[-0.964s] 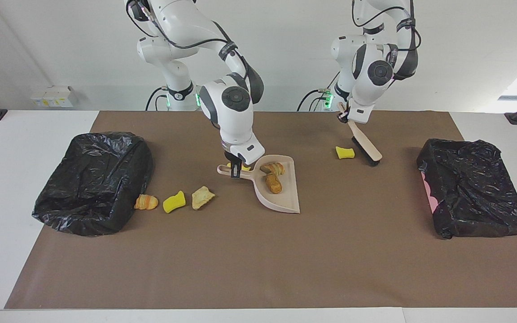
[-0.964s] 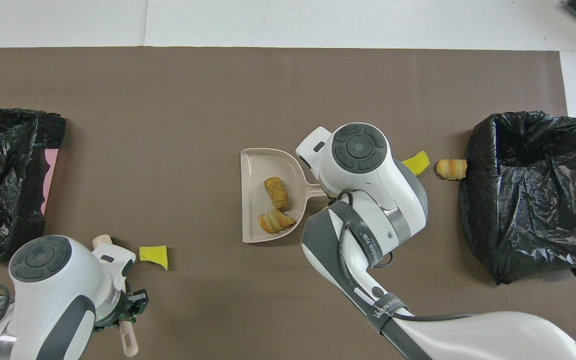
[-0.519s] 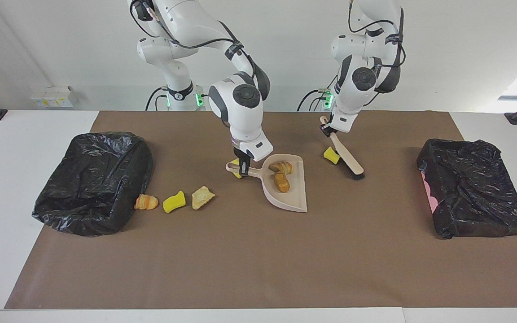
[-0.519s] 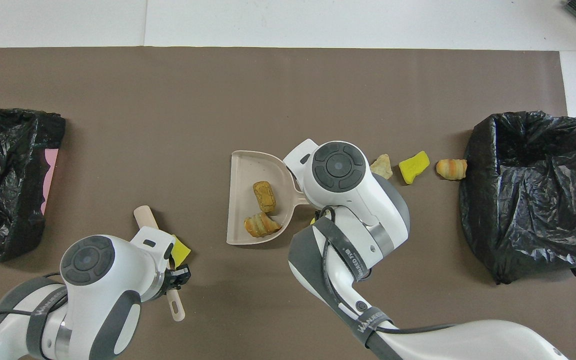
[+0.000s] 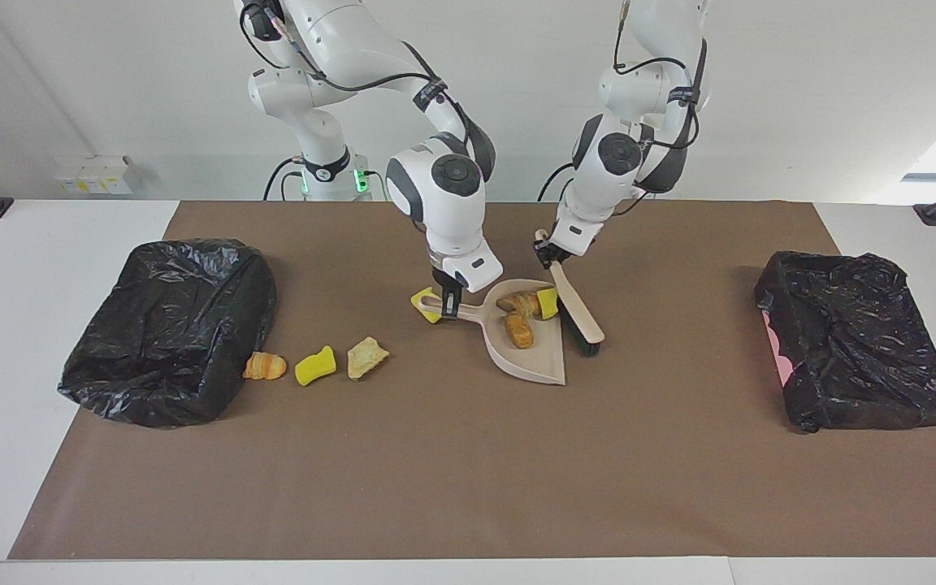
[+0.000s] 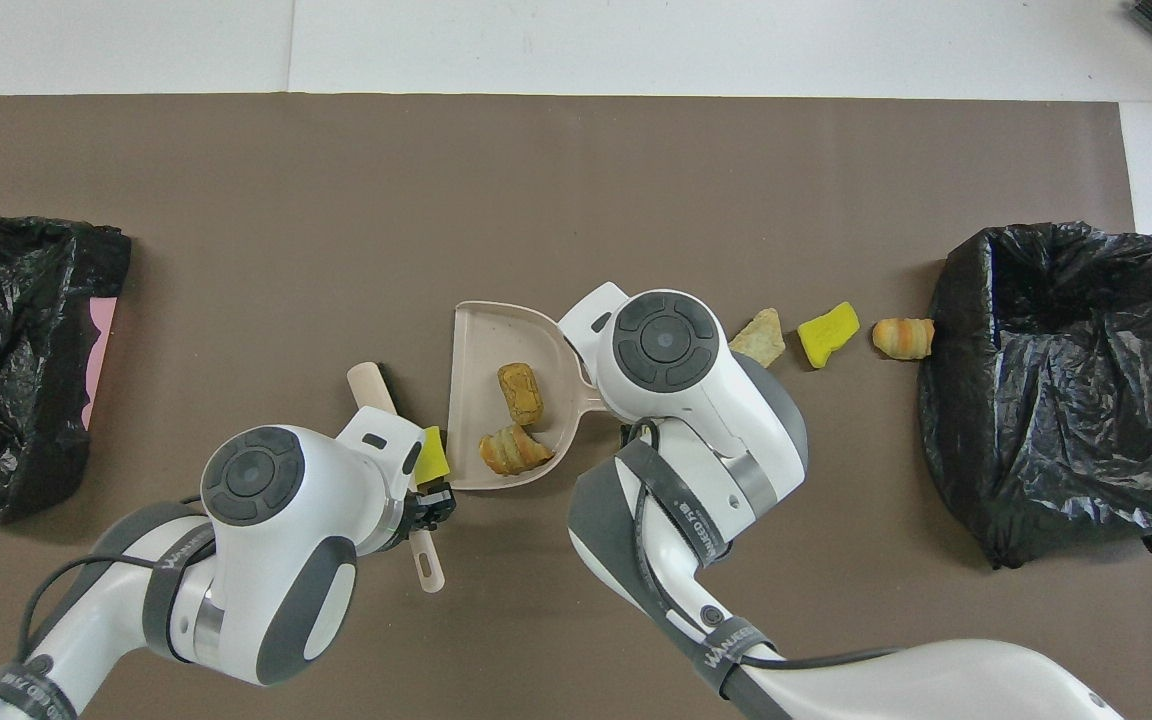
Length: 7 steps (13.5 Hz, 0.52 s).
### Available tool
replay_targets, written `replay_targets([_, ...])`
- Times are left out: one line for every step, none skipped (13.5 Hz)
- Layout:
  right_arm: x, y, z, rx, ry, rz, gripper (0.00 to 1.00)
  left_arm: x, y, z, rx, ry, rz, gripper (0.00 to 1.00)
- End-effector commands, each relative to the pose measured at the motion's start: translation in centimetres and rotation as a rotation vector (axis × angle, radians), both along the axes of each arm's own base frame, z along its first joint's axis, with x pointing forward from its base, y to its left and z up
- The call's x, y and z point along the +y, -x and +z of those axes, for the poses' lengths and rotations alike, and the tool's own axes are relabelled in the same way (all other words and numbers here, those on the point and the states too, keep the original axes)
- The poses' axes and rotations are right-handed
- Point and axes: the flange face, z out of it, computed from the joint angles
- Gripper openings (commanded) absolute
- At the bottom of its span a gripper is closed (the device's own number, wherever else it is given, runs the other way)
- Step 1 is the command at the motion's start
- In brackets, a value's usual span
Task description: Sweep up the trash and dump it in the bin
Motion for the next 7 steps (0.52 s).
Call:
replay_targets([0.2,0.1,-0.4,-0.012,-0.008,-0.023,0.0,-2.4,-2.0,1.4,-0.005,0.054,-0.014,0.0])
replay_targets([0.2,0.0,-0.4,-0.011,-0.009,-0.024,0.0,-2.5,-2.3,1.7,0.004,0.055,-0.015,0.0])
replay_targets([0.2,-0.2,-0.2,-0.014,-0.011,-0.028,0.0,-2.2,-2.6,1.9,0.007,0.049,-0.015,0.0])
replay_targets([0.2,-0.2,-0.1,-0.015,-0.012,-0.029,0.0,-1.8,-2.9,2.3,-0.002,0.047,-0.007,0.0])
replay_targets([0.2,-0.3,-0.1,-0.016,-0.013,-0.035,0.0,-1.6,-3.1,3.0,-0.014,0.047,-0.006,0.0])
replay_targets([-0.3,-0.5,0.1,-0.017,-0.012,-0.043,0.0,-0.7,-3.6,3.0,-0.012,0.033,0.001,0.0])
replay_targets([-0.6,-0.7,0.5,-0.018,-0.01,-0.048,0.0,-0.2,-3.8,3.4,-0.021,-0.025,-0.048,0.0])
